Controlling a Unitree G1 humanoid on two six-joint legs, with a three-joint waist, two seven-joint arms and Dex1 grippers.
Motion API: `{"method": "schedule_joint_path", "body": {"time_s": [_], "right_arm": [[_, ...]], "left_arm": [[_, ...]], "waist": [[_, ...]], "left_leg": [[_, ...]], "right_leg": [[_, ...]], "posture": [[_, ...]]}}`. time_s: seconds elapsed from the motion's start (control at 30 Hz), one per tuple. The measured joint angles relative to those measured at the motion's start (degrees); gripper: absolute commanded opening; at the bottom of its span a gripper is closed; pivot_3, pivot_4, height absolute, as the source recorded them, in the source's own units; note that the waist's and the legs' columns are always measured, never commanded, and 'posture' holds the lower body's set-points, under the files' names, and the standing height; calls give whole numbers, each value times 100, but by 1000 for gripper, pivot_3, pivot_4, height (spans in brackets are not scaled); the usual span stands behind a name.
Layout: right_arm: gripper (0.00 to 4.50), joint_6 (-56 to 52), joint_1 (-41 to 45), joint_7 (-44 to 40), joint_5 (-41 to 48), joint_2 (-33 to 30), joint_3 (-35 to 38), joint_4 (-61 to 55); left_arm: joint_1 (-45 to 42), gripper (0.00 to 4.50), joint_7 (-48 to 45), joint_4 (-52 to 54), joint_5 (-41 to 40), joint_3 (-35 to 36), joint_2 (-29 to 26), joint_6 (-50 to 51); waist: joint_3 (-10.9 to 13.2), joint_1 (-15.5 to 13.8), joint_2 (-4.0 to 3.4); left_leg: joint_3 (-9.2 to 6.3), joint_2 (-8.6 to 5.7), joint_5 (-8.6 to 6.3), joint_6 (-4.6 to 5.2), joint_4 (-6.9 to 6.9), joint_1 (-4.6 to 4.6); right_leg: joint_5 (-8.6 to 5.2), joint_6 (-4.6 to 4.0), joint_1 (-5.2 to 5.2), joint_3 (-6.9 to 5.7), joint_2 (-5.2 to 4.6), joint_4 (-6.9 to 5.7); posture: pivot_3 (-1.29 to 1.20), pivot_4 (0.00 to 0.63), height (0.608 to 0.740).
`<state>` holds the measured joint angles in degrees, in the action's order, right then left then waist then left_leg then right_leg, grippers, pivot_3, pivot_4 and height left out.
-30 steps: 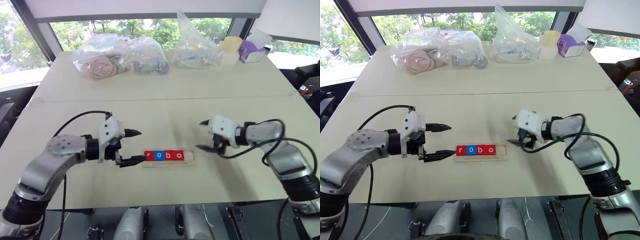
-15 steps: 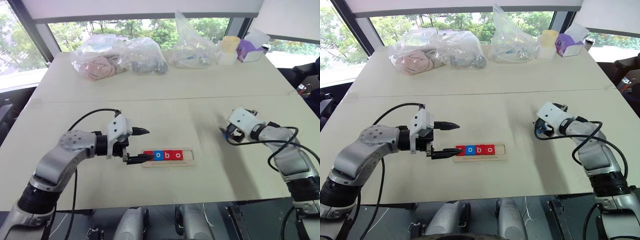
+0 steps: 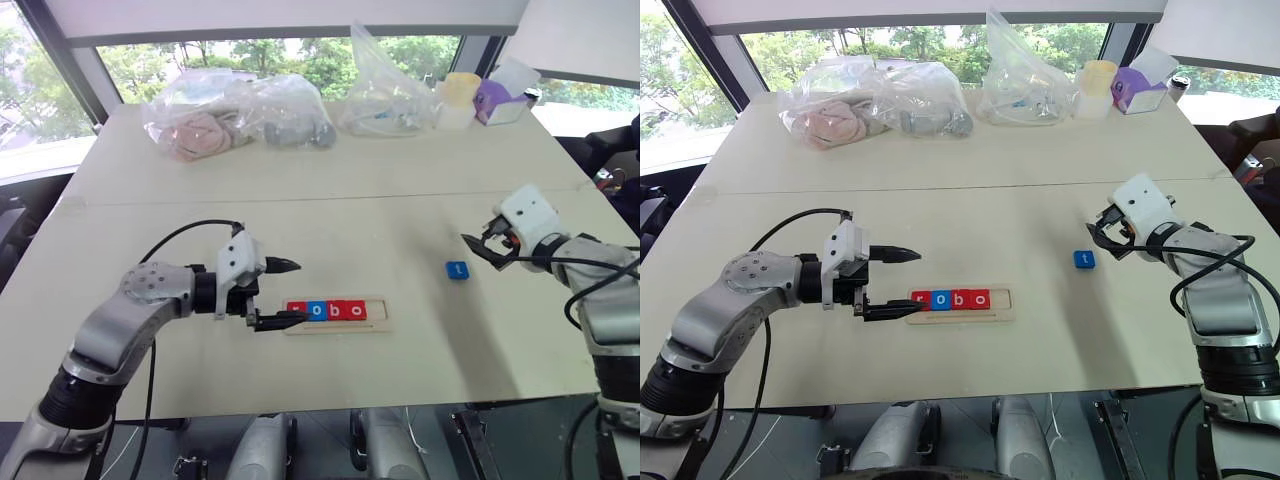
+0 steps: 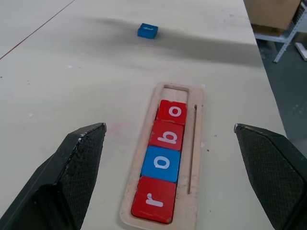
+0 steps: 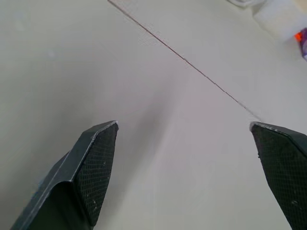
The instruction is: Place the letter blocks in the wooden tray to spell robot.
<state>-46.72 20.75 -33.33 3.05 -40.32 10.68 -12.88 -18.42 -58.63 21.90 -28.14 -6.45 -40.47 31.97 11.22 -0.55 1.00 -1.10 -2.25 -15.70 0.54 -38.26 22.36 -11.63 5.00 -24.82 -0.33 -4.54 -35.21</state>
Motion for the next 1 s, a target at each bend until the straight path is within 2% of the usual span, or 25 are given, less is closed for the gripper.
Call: {"method": "schedule_joint_path", "body": {"time_s": [0.1, 0.17, 0.23, 0.33, 0.57, 1.0], "right_arm": [[4440, -1693, -9, 793, 93, 1169, 306, -1001], [4440, -2304, -56, 1234, 39, 1665, 439, -1305], [4440, -2755, -167, 1804, -135, 2224, 687, -1588], [4440, -2898, -516, 2304, -298, 2621, 796, -1785], [4440, -2664, -680, 2659, -264, 3066, 770, -1812], [4440, -1725, -587, 2714, -94, 3142, 569, -1048]], "left_arm": [[0, 4500, -16, -8, 2, -28, 31, -7], [-1, 4500, -29, -14, 2, -90, 66, -8], [-7, 4500, -74, -83, 2, -126, 71, -9], [-63, 4500, -114, -116, 3, -171, 117, -10], [-265, 4500, -275, -164, 2, -241, 130, -10], [-259, 4500, -240, -208, 7, -240, 124, 8]], "waist": [[-1, -11, -2], [-4, -24, -7], [-4, -33, -7], [-5, -16, -8], [-9, 70, -17], [-10, 140, -16]], "left_leg": [[-8, 1, 0, 0, 1, 3], [-8, -2, 0, -1, 1, 6], [-7, -8, 0, -1, 0, 7], [-2, -12, 0, -1, 0, 8], [0, -7, 0, 0, 1, 0], [1, -7, 0, 0, 1, -1]], "right_leg": [[1, 2, -7, 0, 0, -11], [1, 1, -9, 0, -3, -10], [-1, -3, -7, 0, -7, -4], [-2, -4, -7, -1, -8, 2], [-1, -1, -8, -2, 7, -12], [0, 3, -6, -3, 10, -11]], "posture": [[0, 150, 725], [0, 150, 725], [0, 150, 725], [0, 150, 725], [0, 150, 725], [0, 150, 725]]}}
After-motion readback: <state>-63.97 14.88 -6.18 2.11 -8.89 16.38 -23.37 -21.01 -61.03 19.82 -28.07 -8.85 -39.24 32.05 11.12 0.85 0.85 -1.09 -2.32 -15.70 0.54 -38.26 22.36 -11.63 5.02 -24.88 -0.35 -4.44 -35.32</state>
